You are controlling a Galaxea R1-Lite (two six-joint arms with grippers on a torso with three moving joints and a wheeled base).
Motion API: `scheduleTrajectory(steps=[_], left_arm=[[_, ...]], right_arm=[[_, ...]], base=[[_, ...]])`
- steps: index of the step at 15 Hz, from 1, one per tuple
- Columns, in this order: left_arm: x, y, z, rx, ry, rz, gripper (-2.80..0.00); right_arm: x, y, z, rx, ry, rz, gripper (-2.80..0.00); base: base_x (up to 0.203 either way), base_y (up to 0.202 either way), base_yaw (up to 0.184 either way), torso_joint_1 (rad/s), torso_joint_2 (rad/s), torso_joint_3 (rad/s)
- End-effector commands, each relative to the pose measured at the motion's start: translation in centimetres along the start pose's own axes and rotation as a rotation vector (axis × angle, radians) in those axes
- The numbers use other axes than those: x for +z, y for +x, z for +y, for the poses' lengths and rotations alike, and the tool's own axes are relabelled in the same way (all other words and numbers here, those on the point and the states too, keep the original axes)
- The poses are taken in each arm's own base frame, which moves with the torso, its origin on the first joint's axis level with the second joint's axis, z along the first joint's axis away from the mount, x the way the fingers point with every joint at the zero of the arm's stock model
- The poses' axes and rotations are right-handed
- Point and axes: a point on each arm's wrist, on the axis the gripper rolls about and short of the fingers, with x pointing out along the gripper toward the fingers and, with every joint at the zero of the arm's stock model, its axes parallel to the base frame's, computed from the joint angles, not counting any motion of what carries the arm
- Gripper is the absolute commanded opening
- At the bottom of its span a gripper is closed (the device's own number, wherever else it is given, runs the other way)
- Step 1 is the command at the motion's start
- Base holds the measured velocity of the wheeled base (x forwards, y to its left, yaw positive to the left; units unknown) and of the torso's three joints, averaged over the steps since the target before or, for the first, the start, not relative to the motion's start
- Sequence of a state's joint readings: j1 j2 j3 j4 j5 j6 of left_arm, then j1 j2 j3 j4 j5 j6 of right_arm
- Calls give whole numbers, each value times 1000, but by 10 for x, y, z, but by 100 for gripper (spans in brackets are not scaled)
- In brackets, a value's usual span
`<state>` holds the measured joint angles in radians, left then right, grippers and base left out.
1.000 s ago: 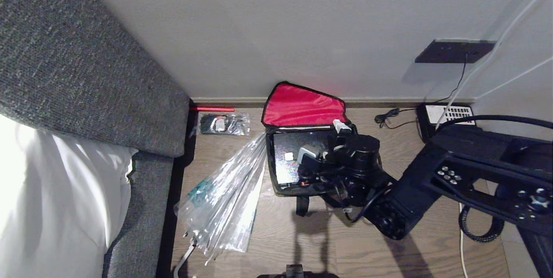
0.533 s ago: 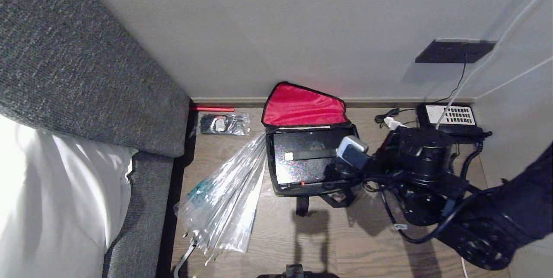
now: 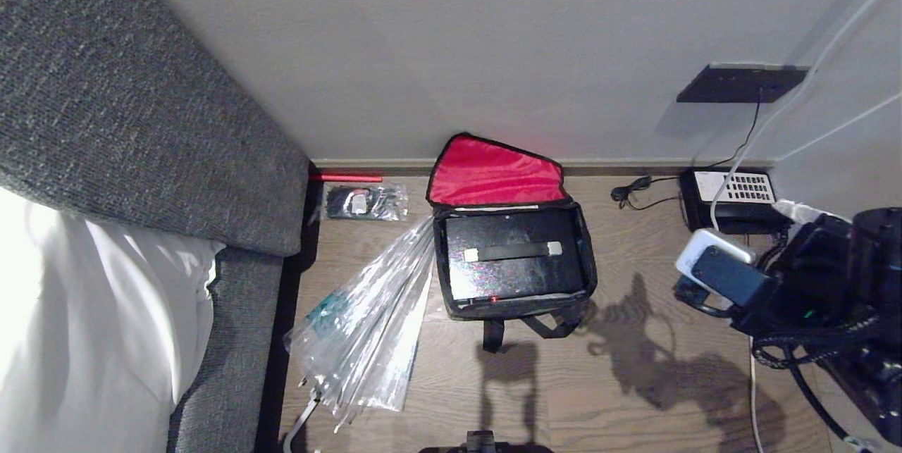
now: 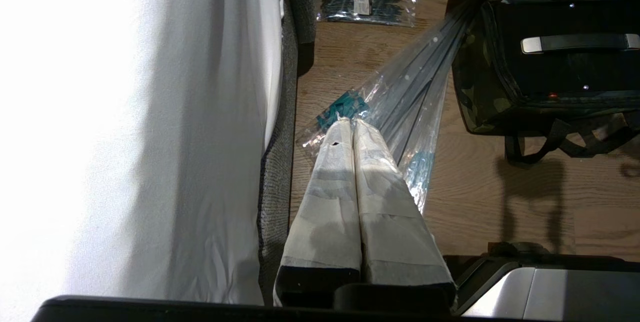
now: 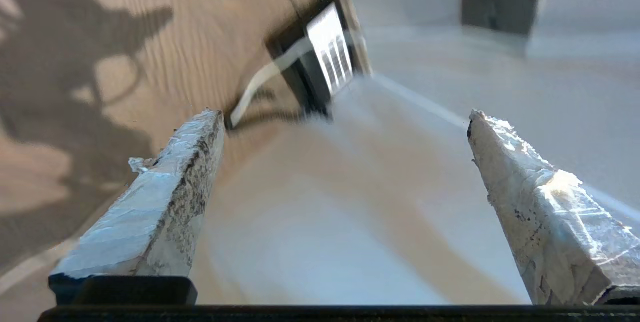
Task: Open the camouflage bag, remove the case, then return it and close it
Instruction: Grip the handle
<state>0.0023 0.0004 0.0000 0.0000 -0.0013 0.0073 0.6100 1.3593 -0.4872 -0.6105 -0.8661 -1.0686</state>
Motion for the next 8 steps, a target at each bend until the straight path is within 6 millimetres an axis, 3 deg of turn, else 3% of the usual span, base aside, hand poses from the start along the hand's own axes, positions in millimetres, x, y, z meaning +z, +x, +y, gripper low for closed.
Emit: scheduleTrajectory(steps=[1,8], left_arm=[[0,0,0,-1,0,0,-280],[0,0,0,-1,0,0,-280]], right_arm=[[-21,-23,-20,-41,44,-3,0],[-38,-37,-25,-80,64,47,0]], base=[[0,0,0,0,0,0],[0,0,0,0,0,0]])
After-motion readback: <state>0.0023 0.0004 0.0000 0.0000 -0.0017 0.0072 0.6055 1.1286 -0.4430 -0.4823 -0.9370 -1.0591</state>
